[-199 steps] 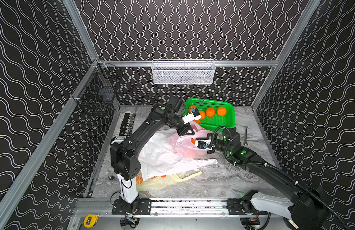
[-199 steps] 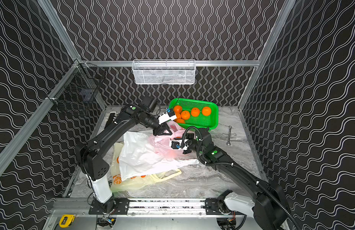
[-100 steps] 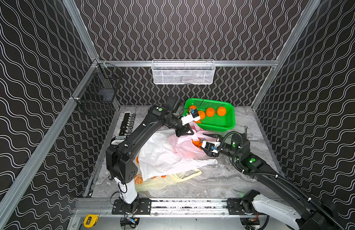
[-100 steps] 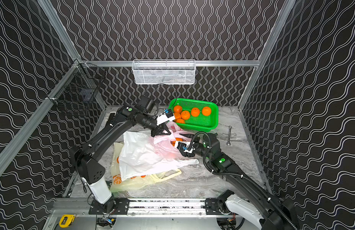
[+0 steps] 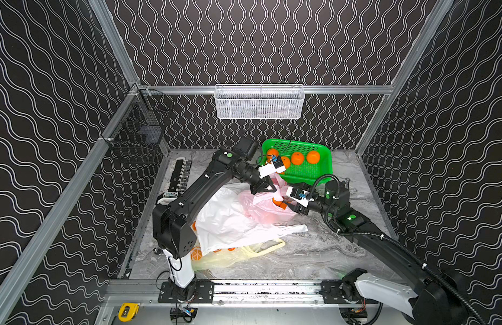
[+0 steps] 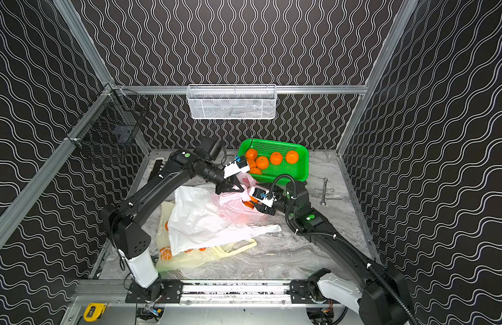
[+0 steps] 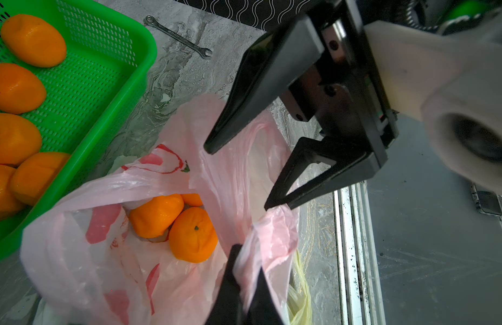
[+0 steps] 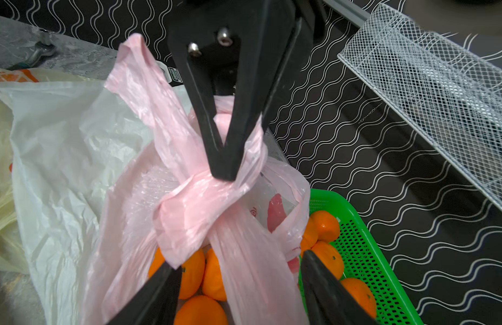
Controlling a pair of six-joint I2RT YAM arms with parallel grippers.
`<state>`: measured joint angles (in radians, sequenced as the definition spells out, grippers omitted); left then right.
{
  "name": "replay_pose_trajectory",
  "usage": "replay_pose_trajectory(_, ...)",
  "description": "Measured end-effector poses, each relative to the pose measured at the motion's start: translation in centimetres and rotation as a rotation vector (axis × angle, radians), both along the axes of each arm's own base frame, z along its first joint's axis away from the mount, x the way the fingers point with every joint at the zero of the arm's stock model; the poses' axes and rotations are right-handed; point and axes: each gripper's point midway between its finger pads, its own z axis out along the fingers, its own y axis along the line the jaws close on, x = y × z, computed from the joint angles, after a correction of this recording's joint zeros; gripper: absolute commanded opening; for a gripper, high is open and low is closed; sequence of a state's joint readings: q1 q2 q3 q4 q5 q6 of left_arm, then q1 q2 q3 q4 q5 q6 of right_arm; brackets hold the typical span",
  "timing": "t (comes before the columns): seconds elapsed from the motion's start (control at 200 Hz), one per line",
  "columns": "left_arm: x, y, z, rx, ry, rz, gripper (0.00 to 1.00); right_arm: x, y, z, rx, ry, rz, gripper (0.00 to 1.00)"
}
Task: Place the oranges into plastic bags & tie knots
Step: Tie the plastic bag at the center of the board.
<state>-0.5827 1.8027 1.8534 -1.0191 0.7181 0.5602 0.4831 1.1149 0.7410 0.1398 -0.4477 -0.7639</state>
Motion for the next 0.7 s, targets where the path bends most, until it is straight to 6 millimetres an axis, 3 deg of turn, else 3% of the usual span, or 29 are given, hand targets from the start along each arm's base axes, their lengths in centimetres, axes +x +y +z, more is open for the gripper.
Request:
replay_pose_trajectory(0.14,-0.3,0.1,-0.2,0.003,0.002,-0.004,0.00,0.0,0.6,-0.1,0.014,0.028,0.038,0.51)
replay_pose_trajectory(0.325,-0.5,0.1,-0.4,0.008,0.005,-0.009,0.13,0.0,1.2,-0.6,0.018,0.056,0.073,0.37)
replay_pose_trajectory(0.51,-0.8,-0.1,-0.5,0.010,0.007,-0.017,0.18,0.2,1.3,-1.1,0.012,0.066,0.073,0.35)
replay_pose_trajectory(0.701,-1.0,-0.3,-0.6,0.015,0.000,-0.027,0.29,0.4,1.0,-1.1,0.017,0.063,0.063,0.18)
